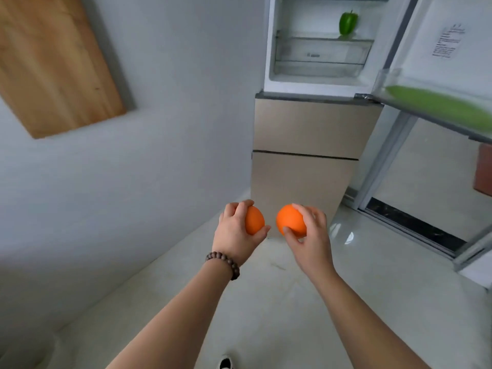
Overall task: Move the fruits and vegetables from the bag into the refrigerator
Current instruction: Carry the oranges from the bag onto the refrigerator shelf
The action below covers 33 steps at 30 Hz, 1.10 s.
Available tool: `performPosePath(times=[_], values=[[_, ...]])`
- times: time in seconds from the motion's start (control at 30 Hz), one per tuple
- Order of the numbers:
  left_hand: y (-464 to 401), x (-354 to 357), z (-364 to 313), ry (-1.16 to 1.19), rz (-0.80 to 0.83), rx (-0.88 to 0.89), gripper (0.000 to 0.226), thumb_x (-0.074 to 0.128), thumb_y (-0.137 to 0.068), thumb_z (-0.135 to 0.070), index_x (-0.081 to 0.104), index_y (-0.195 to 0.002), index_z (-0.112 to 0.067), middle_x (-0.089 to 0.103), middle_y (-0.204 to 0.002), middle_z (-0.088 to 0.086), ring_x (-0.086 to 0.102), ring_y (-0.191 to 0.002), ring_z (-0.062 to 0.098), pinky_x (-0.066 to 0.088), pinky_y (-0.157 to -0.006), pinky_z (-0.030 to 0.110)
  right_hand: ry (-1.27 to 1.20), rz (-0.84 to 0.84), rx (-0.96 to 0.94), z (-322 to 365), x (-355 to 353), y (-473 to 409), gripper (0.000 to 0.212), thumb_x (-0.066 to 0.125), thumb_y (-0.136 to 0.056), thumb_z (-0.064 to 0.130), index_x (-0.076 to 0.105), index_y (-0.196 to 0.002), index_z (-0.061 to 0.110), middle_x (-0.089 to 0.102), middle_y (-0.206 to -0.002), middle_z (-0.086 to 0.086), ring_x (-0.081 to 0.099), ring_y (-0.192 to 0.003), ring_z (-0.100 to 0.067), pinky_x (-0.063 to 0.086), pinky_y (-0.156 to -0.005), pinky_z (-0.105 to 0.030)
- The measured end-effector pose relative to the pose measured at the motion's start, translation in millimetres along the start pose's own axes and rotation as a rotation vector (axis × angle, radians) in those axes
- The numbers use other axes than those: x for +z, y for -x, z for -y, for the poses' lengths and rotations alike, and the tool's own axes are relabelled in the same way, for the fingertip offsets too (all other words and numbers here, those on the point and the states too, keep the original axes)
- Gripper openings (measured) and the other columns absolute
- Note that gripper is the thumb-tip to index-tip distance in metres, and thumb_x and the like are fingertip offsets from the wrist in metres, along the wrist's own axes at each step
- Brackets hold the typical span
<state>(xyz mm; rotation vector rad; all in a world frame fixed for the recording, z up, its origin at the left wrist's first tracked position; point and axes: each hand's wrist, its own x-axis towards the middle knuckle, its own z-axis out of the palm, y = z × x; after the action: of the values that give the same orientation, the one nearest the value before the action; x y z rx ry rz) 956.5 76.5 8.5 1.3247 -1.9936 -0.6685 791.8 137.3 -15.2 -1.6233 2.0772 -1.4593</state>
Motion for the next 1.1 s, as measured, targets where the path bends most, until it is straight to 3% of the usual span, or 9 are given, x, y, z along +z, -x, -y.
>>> performPosePath(times=[0.17, 0.33, 0.47, 0.67, 0.83, 0.97, 1.1], values=[[-123, -4, 11, 0.029, 0.005, 0.06, 0.066, 0.07, -0.073, -0.049, 0.042, -0.129, -0.03, 0.042, -0.128, -0.004, 0.048, -0.113, 0.022, 0.049, -0.092, 0.038, -0.009, -0.091, 0.031, -5, 32, -101, 0.051, 0.07, -0.079, 0.021, 0.051, -0.125, 0.029, 0.039, -0.13, -0.001, 0.048, -0.113, -0.021, 0.05, -0.085, -0.035], [-221, 9, 10, 0.09, 0.03, 0.085, 0.064, 0.07, -0.073, -0.05, 0.042, -0.128, -0.033, 0.042, -0.126, -0.006, 0.05, -0.11, 0.02, 0.05, -0.089, 0.039, 0.005, -0.191, 0.037, -20, 50, -176, 0.049, 0.068, -0.077, 0.022, 0.054, -0.123, 0.025, 0.04, -0.123, 0.003, 0.048, -0.109, -0.016, 0.036, -0.086, -0.015], [-278, 39, 8, 0.141, 0.07, 0.076, 0.062, 0.07, -0.073, -0.051, 0.042, -0.126, -0.035, 0.042, -0.124, -0.008, 0.051, -0.108, 0.02, 0.051, -0.089, 0.039, 0.062, -0.24, 0.088, -43, 45, -224, 0.049, 0.071, -0.078, 0.017, 0.055, -0.123, 0.025, 0.041, -0.127, -0.001, 0.046, -0.109, -0.013, 0.033, -0.082, -0.01], [-355, 95, -9, 0.137, 0.127, 0.123, 0.064, 0.069, -0.073, -0.052, 0.041, -0.128, -0.034, 0.04, -0.127, -0.009, 0.05, -0.11, 0.018, 0.052, -0.088, 0.036, 0.113, -0.26, 0.074, -96, 38, -308, 0.051, 0.071, -0.079, 0.021, 0.052, -0.125, 0.029, 0.038, -0.133, 0.001, 0.045, -0.113, -0.014, 0.044, -0.08, -0.026], [-436, 130, -37, 0.118, 0.061, 0.163, 0.063, 0.07, -0.073, -0.05, 0.042, -0.127, -0.033, 0.041, -0.126, -0.009, 0.05, -0.111, 0.018, 0.05, -0.09, 0.036, 0.069, -0.281, 0.041, -141, 31, -394, 0.051, 0.071, -0.078, 0.021, 0.052, -0.124, 0.031, 0.037, -0.129, 0.006, 0.049, -0.111, -0.019, 0.05, -0.082, -0.034], [-504, 149, -76, 0.147, -0.011, 0.191, 0.063, 0.071, -0.073, -0.05, 0.043, -0.127, -0.034, 0.041, -0.127, -0.009, 0.05, -0.11, 0.018, 0.05, -0.089, 0.036, 0.057, -0.272, -0.027, -167, 16, -469, 0.052, 0.071, -0.077, 0.019, 0.052, -0.124, 0.032, 0.033, -0.125, 0.014, 0.049, -0.111, -0.018, 0.046, -0.084, -0.03], [-553, 166, -103, 0.173, -0.048, 0.23, 0.063, 0.072, -0.073, -0.048, 0.044, -0.127, -0.034, 0.042, -0.126, -0.01, 0.049, -0.112, 0.016, 0.048, -0.091, 0.033, 0.054, -0.28, -0.023, -187, 4, -528, 0.052, 0.072, -0.077, 0.019, 0.051, -0.123, 0.034, 0.036, -0.132, 0.008, 0.049, -0.113, -0.017, 0.046, -0.083, -0.029]])
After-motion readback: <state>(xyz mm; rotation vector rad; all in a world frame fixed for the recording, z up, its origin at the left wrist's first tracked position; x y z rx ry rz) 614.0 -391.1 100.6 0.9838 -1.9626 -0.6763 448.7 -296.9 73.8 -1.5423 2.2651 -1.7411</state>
